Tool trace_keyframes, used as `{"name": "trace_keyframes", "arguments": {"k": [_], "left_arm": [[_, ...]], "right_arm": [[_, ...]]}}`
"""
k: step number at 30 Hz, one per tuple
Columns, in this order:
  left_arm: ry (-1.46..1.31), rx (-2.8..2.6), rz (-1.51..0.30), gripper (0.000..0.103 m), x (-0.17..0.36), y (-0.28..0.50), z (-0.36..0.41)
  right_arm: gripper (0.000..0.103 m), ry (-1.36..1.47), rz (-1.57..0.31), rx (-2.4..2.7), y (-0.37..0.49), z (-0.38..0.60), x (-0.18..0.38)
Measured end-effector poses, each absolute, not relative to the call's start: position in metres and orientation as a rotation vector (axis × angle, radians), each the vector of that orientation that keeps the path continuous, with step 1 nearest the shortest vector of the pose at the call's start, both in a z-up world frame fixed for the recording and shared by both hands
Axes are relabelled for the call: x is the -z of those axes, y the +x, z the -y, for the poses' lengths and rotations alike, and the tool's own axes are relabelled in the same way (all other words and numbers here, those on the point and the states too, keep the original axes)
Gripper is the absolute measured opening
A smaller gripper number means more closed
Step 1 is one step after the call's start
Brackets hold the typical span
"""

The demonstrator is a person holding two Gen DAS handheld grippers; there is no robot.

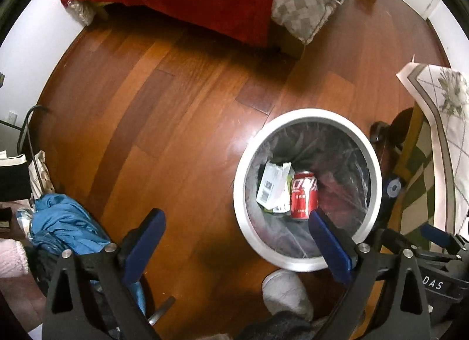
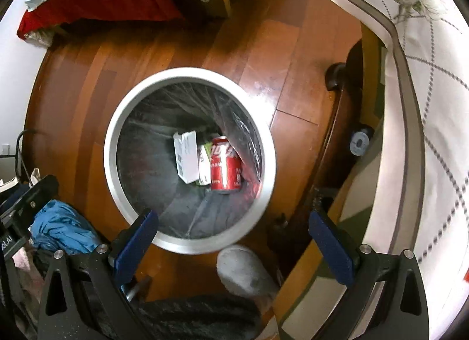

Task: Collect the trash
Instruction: 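Move both open tools back from the bin toward the table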

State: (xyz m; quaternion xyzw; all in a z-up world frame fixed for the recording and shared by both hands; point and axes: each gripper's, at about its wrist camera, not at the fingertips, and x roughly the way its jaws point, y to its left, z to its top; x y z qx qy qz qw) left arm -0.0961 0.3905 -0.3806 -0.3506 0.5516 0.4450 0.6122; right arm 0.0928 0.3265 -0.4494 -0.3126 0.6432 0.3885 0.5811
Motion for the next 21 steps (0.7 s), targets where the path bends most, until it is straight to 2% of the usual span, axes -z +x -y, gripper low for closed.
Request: {"name": "trace_keyframes", "arguments": {"k": [9,21], "left_arm": [[-0.755,-1.024,-1.239,0.100,0.339,-0.095,-0.362],[-0.665,-1.056,-1.121,0.100,0.258,-0.111,-0.314]], "right_arm": [[0.103,-0.687,-1.472,-0.917,0.086,-0.293,0.410],[0.103,-0.610,-1.326,-1.003,0.076,-0.246,0.319]]}}
